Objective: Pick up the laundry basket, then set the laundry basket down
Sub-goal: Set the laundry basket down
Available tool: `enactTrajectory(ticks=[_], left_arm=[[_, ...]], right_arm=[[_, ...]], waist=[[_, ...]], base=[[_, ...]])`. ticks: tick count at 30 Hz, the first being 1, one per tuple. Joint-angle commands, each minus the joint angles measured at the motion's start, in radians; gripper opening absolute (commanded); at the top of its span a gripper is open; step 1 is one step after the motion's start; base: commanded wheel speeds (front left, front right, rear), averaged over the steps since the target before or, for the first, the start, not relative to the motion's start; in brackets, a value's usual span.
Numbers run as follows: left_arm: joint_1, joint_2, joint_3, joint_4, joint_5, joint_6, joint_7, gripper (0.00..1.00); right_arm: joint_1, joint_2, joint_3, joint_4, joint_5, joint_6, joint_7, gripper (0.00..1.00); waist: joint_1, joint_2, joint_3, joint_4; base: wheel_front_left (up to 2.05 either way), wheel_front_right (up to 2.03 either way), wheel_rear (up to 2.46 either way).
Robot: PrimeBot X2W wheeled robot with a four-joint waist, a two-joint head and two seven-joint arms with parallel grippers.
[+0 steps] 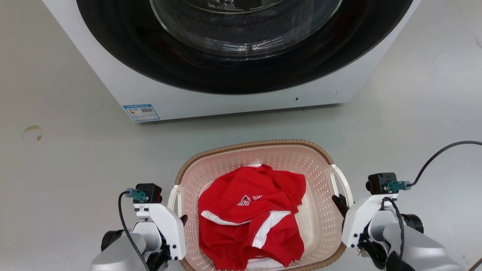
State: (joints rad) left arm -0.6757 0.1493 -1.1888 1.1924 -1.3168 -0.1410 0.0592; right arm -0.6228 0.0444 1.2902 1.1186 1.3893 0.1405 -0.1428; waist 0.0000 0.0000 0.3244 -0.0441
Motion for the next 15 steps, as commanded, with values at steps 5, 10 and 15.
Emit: enactTrajectory(ticks=[5,10,15], left_arm=[[-0.072,0.096,0.012,0.039,0.023,0.010,-0.013,0.00],[-0.133,0.099,0.009,0.041,0.033,0.010,-0.027,0.00],[-0.192,0.099,0.009,0.041,0.040,0.010,-0.043,0.00]], right_arm=[[-0.053,-0.095,-0.010,0.052,-0.005,-0.010,-0.039,0.00],[-0.102,-0.095,-0.010,0.059,-0.008,-0.010,-0.053,0.00],[-0.150,-0.095,-0.010,0.071,-0.012,-0.010,-0.068,0.00]], waist=[[0.0000,0.0000,0.094,0.009],[0.0000,0.0000,0.164,0.013],[0.0000,0.0000,0.235,0.018]], base=[[0.00,0.00,0.00],[0.00,0.00,0.00],[0.00,0.00,0.00]])
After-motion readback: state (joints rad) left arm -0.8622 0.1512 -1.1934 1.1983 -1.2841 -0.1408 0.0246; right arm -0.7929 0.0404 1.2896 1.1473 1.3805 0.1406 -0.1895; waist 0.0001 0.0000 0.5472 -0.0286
